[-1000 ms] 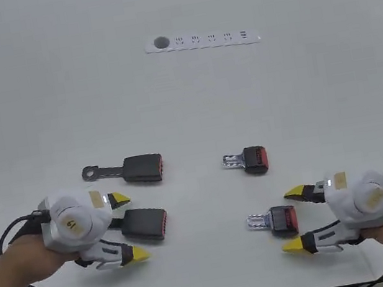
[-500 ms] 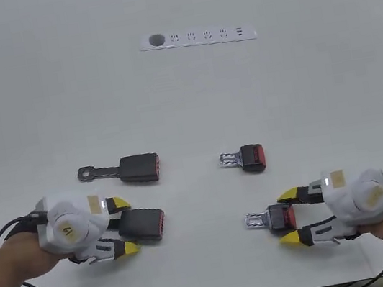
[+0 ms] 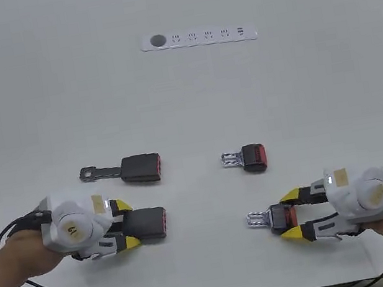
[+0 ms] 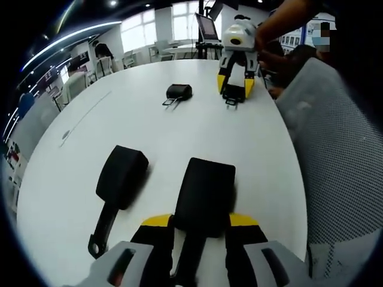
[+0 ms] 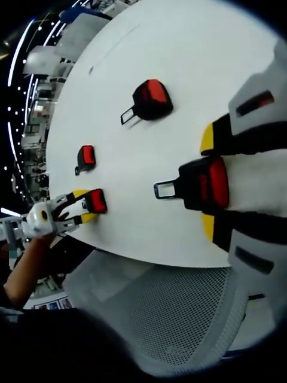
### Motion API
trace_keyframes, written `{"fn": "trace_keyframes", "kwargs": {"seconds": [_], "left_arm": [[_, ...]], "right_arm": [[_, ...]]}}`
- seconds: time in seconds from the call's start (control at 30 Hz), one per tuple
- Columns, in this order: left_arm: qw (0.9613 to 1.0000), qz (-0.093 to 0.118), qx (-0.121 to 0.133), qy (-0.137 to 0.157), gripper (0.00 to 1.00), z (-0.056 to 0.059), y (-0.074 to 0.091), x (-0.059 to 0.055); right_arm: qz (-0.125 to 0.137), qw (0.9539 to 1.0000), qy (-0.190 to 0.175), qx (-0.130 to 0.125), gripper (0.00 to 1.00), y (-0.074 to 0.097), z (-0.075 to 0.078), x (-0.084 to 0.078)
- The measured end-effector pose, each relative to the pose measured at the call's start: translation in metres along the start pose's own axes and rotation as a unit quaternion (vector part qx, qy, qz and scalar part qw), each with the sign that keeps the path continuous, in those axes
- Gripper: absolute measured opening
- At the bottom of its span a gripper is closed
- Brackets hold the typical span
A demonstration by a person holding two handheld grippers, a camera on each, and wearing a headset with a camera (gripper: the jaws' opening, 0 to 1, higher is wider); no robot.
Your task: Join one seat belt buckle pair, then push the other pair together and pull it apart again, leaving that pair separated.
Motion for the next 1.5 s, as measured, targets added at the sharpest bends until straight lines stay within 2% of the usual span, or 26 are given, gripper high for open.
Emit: {"fn": "trace_keyframes", "kwargs": {"seconds": [0.33, 0.53, 0.97, 1.5], "left_arm": [[1.0000, -0.009, -0.003, -0.002, 0.34, 0.000, 0.000, 0.000], [0.9999, -0.016, -0.005, -0.005, 0.34, 0.001, -0.001, 0.001], [0.9998, -0.018, -0.005, 0.001, 0.34, 0.001, -0.001, 0.000], [0.9995, -0.029, -0.012, -0.006, 0.34, 0.000, -0.001, 0.001]], "right_arm": [[0.002, 1.0000, -0.001, 0.003, 0.36, 0.000, 0.000, 0.001], [0.015, 0.9999, -0.007, -0.003, 0.36, -0.006, 0.000, 0.005], [0.032, 0.9995, 0.000, 0.005, 0.36, -0.028, -0.001, 0.027], [0.061, 0.9978, 0.009, 0.022, 0.36, -0.059, -0.006, 0.057]]}}
Point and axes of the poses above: the centre of the closed fingertips' face, and the gripper's own axes: y roughly backward along the fingers, z roughly to its right, x roughly out of its top, the point moved 5 cm from there along y, roughly backward along the fingers, and after that the axes turned 2 degrees about z, right-handed, at the moved point
